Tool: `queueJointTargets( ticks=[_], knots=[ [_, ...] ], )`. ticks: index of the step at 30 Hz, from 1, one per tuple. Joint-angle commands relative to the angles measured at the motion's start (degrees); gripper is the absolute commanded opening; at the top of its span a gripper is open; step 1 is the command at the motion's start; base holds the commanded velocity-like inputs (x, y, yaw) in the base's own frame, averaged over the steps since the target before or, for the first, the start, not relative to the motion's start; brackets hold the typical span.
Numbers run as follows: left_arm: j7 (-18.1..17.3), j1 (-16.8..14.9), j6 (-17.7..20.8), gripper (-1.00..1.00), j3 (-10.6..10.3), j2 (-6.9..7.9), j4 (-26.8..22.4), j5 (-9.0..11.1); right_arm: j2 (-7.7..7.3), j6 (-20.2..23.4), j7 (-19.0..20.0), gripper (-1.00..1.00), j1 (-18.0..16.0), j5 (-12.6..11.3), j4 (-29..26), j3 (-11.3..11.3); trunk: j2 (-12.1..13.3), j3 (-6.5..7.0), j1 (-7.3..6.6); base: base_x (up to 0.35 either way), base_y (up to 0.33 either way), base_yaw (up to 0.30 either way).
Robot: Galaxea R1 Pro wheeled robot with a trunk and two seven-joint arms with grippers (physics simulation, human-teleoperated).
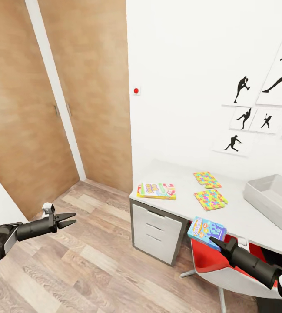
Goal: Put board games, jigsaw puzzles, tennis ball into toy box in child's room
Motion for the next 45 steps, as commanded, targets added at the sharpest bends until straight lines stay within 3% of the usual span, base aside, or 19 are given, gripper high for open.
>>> queueJointTargets(
  ticks=[1,25,45],
  knots=[
    [-0.2,0.0,0.6,1.00,0.1,0.02,0.0,-0.1,0.01,0.3,0.6,-1.00,-0.1,0.1,0.0,-0.1,-0.1,-0.14,0.03,0.005,0.000,-0.262],
    [-0.2,0.0,0.6,1.00,0.1,0.02,0.0,-0.1,0.01,0.3,0.6,-1.00,-0.1,0.2,0.0,-0.1,-0.1,-0.74,0.03,0.006,0.000,-0.258],
    [-0.1,0.0,0.6,1.00,0.1,0.02,0.0,-0.1,0.01,0.3,0.6,-1.00,-0.1,0.0,0.0,-0.2,-0.1,-0.74,0.03,0.030,0.000,-0.027]
  ],
)
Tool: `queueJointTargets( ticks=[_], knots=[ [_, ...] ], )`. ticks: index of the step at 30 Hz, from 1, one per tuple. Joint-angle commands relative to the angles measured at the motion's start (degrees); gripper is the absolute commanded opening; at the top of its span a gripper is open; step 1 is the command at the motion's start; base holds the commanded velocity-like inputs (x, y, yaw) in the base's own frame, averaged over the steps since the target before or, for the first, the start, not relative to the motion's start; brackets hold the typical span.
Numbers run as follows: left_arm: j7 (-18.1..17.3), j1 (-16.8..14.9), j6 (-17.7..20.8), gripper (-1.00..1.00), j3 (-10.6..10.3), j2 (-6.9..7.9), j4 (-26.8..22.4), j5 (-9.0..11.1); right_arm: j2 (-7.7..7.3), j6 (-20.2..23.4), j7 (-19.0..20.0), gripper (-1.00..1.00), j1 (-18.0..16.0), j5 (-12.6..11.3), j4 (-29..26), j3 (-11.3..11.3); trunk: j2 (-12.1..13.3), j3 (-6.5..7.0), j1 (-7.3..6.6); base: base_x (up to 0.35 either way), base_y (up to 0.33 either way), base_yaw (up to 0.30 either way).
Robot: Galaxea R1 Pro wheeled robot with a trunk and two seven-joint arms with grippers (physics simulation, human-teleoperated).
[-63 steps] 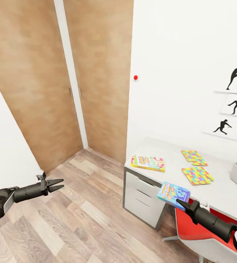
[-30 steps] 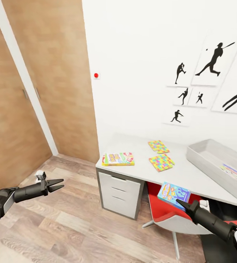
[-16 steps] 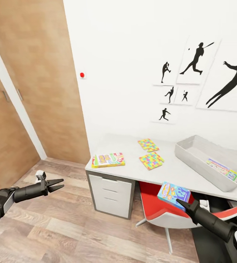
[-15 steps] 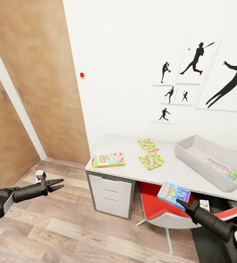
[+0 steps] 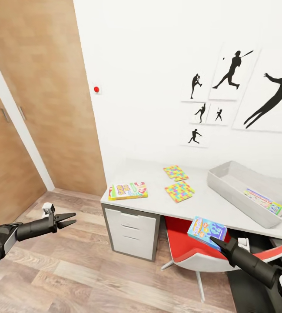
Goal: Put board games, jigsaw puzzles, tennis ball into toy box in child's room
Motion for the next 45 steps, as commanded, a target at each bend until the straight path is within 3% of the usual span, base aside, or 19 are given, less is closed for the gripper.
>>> queueJointTargets(
  ticks=[1,25,45],
  knots=[
    [-0.2,0.0,0.6,1.00,0.1,0.01,0.0,-0.1,0.01,0.3,0.6,-1.00,-0.1,0.5,0.0,-0.1,-0.1,-0.09,0.03,0.000,0.000,-0.152],
    [-0.2,0.0,0.6,1.00,0.1,0.01,0.0,-0.1,0.00,-1.2,0.6,-1.00,-0.1,0.6,0.0,0.0,-0.1,0.71,0.03,0.008,0.001,-0.240],
    [-0.2,0.0,0.6,1.00,0.1,0.06,0.0,-0.1,-0.08,-1.2,0.7,-1.00,-0.1,0.4,0.0,-0.1,-0.1,0.74,0.03,0.128,0.081,-0.029]
  ],
)
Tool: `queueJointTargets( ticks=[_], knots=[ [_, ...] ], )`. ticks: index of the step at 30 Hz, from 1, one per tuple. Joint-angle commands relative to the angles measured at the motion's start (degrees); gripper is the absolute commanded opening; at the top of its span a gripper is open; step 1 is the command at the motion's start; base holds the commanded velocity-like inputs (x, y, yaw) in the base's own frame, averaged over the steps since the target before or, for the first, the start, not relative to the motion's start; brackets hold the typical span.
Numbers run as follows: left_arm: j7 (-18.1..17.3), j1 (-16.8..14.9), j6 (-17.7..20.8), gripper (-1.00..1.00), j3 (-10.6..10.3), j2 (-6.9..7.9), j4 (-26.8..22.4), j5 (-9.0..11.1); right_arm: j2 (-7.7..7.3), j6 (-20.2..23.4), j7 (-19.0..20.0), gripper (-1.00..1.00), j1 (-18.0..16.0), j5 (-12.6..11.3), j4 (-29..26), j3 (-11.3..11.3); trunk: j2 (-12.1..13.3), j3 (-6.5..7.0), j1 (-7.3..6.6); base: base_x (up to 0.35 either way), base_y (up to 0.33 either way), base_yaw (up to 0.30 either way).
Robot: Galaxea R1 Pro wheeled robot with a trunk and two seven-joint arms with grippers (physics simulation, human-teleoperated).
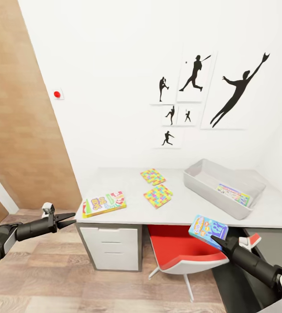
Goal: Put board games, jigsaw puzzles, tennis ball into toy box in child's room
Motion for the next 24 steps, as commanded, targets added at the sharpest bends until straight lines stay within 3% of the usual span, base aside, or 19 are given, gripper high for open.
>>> queueJointTargets(
  ticks=[1,9,24],
  knots=[
    [-0.2,0.0,0.6,1.00,0.0,0.01,0.0,0.0,0.02,0.3,0.6,-1.00,-0.1,0.5,0.0,-0.1,-0.1,-0.11,0.05,0.159,0.146,-0.189],
    [-0.2,0.0,0.6,1.00,0.0,0.04,0.0,0.0,0.02,0.2,0.6,-1.00,-0.1,0.5,0.0,-0.1,-0.1,-0.11,0.05,0.168,0.112,-0.239],
    [-0.2,0.0,0.6,1.00,0.0,0.05,0.0,0.0,0.02,0.2,0.5,-1.00,-0.1,0.6,0.0,-0.1,-0.1,-0.11,0.05,0.151,0.006,-0.257]
  ],
)
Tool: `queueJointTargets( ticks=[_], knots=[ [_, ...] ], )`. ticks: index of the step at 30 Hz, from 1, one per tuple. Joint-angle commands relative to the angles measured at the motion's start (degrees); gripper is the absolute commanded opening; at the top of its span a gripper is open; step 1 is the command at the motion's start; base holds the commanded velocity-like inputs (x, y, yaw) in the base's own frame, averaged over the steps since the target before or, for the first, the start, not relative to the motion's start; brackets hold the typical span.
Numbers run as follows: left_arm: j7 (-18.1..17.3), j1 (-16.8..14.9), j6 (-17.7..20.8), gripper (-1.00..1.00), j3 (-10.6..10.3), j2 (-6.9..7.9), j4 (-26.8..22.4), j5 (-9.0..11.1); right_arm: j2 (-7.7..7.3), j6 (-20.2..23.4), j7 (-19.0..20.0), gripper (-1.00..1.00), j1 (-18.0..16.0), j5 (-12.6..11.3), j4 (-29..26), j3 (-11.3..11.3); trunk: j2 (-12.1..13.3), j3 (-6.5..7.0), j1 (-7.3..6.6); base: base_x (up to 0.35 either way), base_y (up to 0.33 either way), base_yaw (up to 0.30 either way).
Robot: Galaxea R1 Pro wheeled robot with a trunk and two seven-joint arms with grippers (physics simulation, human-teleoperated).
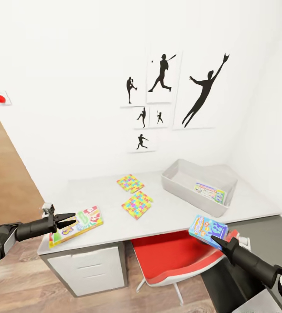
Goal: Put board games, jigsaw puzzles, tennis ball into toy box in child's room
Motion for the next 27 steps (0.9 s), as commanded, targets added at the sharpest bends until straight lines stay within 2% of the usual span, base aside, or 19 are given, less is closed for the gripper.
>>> queueJointTargets(
  ticks=[1,9,23,27],
  knots=[
    [-0.2,-0.1,0.6,1.00,0.1,0.02,0.0,0.0,0.02,0.3,0.6,-1.00,-0.1,0.3,0.0,-0.1,-0.1,-0.11,0.04,0.145,0.000,-0.258],
    [-0.2,-0.1,0.6,1.00,0.1,0.02,0.0,0.0,0.02,0.3,0.6,-1.00,-0.1,0.3,0.0,-0.1,-0.1,-0.11,0.04,0.114,0.000,-0.258],
    [-0.2,-0.1,0.5,1.00,0.1,0.02,0.0,0.0,0.07,0.3,0.6,-1.00,-0.1,0.3,0.1,-0.1,-0.1,-0.11,0.04,0.008,0.000,-0.258],
    [-0.2,-0.1,0.6,1.00,0.1,0.02,0.0,0.0,0.08,0.3,0.6,-1.00,-0.1,0.4,0.1,-0.1,-0.1,-0.11,0.04,0.100,0.000,-0.147]
  ],
)
